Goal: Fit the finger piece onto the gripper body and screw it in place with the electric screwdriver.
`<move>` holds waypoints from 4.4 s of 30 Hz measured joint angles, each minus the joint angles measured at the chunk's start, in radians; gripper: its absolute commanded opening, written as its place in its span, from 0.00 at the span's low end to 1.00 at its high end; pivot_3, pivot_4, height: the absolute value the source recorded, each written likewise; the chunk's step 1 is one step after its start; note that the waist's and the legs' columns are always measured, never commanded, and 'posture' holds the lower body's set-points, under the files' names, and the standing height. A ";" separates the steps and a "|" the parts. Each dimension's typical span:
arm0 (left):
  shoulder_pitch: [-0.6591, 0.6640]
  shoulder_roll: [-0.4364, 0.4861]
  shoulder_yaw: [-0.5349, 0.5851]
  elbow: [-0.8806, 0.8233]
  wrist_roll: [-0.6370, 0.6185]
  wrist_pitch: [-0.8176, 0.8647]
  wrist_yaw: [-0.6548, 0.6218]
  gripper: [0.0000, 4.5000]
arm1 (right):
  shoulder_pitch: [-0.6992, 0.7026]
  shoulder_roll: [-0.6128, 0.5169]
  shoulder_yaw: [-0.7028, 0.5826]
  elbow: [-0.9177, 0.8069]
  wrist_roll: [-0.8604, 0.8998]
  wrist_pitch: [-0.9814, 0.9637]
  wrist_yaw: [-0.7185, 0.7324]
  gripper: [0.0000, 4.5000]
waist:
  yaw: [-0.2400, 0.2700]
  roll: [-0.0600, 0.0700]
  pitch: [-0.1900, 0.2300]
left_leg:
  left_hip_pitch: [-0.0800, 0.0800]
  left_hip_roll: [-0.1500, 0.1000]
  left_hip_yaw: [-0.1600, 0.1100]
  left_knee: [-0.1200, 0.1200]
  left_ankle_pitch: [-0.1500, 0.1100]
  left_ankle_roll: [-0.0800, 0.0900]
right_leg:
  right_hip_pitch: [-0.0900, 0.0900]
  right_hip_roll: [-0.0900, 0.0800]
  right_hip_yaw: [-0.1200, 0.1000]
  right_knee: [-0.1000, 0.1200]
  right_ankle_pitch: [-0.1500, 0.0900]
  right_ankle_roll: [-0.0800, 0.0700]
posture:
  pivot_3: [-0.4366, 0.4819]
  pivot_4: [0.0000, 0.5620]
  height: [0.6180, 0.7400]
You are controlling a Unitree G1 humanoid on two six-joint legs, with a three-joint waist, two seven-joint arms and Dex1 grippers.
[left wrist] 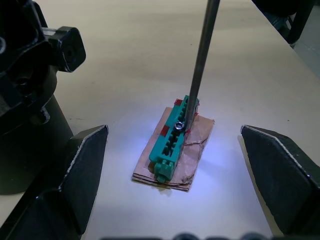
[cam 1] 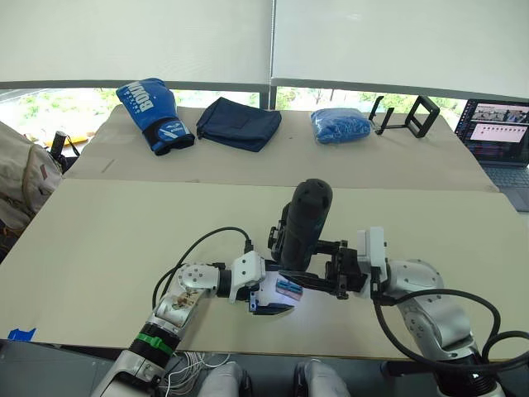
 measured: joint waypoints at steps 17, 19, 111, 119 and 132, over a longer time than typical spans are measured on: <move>0.000 -0.001 0.000 0.000 0.000 0.000 0.001 0.99 | 0.022 -0.009 0.001 0.011 0.002 0.000 0.027 0.44 | 0.000 0.000 0.000 | 0.000 0.000 0.000 0.000 0.000 0.000 | 0.000 0.000 0.000 0.000 0.000 0.000 | 0.48 0.27 1.00; 0.000 -0.001 0.000 0.000 0.000 0.001 0.001 0.99 | 0.022 -0.009 0.000 0.012 0.003 0.000 0.029 0.44 | 0.000 0.000 0.000 | 0.000 0.000 0.000 0.000 0.000 0.000 | 0.000 0.000 0.000 0.000 0.000 0.000 | 0.48 0.27 1.00; 0.010 -0.006 0.000 -0.002 0.000 0.002 0.023 0.99 | -0.052 -0.040 0.024 -0.029 -0.016 0.111 -0.036 0.44 | 0.000 0.001 -0.001 | 0.002 0.000 -0.001 0.000 -0.001 0.002 | 0.002 -0.007 -0.003 0.000 0.000 0.000 | 0.48 0.27 1.00; 0.010 -0.004 0.000 -0.002 0.000 0.002 0.023 0.99 | -0.052 -0.029 0.024 -0.031 -0.015 0.110 -0.038 0.44 | 0.000 0.001 -0.001 | 0.002 0.000 -0.001 0.000 -0.001 0.002 | 0.002 -0.007 -0.003 0.000 0.000 0.000 | 0.48 0.27 1.00; 0.071 0.068 0.070 -0.066 -0.123 0.069 -0.029 0.99 | -0.117 -0.015 -0.022 -0.042 0.102 0.118 -0.007 0.44 | -0.023 0.000 -0.001 | 0.000 0.001 -0.001 -0.001 0.001 -0.001 | -0.002 -0.006 -0.004 0.002 0.000 0.000 | 0.48 0.27 1.00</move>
